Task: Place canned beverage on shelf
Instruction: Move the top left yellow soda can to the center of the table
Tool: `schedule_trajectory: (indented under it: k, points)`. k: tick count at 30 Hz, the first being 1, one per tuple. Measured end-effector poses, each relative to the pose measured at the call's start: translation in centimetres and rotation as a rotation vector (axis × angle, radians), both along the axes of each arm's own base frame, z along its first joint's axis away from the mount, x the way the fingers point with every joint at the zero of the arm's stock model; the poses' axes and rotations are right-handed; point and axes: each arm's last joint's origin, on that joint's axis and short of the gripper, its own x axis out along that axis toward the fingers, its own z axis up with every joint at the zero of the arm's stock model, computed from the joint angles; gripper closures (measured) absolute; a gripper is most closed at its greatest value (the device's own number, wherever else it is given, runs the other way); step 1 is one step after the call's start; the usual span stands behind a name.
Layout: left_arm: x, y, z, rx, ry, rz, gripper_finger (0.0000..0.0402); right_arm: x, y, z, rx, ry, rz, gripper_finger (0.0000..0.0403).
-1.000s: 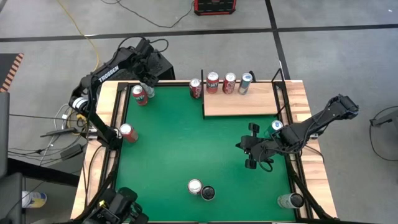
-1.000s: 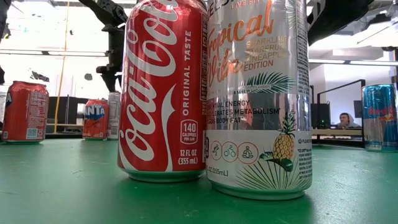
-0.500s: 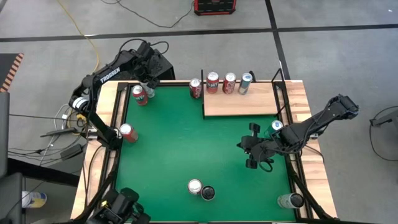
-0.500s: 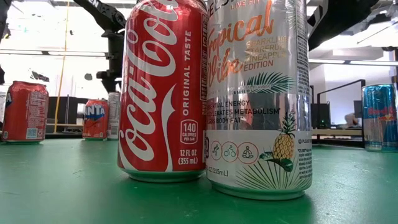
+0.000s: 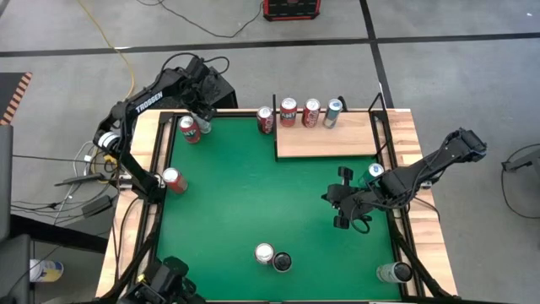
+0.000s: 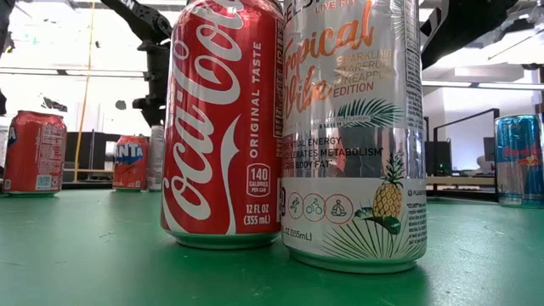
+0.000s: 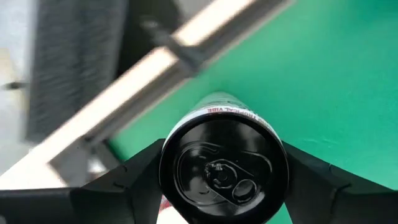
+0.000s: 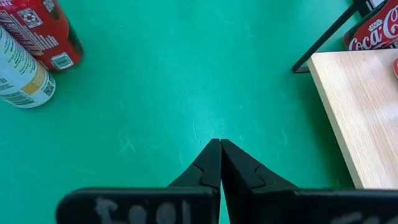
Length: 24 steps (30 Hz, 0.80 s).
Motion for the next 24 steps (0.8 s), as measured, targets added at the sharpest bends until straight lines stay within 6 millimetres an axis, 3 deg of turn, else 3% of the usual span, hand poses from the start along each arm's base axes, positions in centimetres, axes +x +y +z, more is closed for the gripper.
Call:
schedule_trajectory:
  k: [4, 8, 17, 21, 24]
  points:
    - [1.1, -1.5, 1.4, -0.052, -0.139, -0.102, 0.0162, 0.0, 0.0, 0.0, 0.000, 0.000, 0.000, 0.0372]
    - [3.1, -4.4, 3.7, -0.059, -0.234, -0.244, 0.0162, 0.0, 0.0, 0.0, 0.000, 0.001, -0.001, 0.0372]
    - [9.9, -15.5, 7.6, -0.015, -0.325, -0.647, 0.0162, -0.2, -0.1, 0.3, 0.011, -0.016, -0.001, 0.0372]
    - [12.7, -20.1, 8.2, 0.049, -0.371, -0.821, 0.0162, -0.7, -0.3, 1.0, 0.033, -0.053, -0.003, 0.0372]
    - [13.5, -22.8, 7.8, 0.066, -0.337, -0.913, 0.0162, -0.9, -0.4, 1.5, 0.046, -0.078, -0.002, 0.0372]
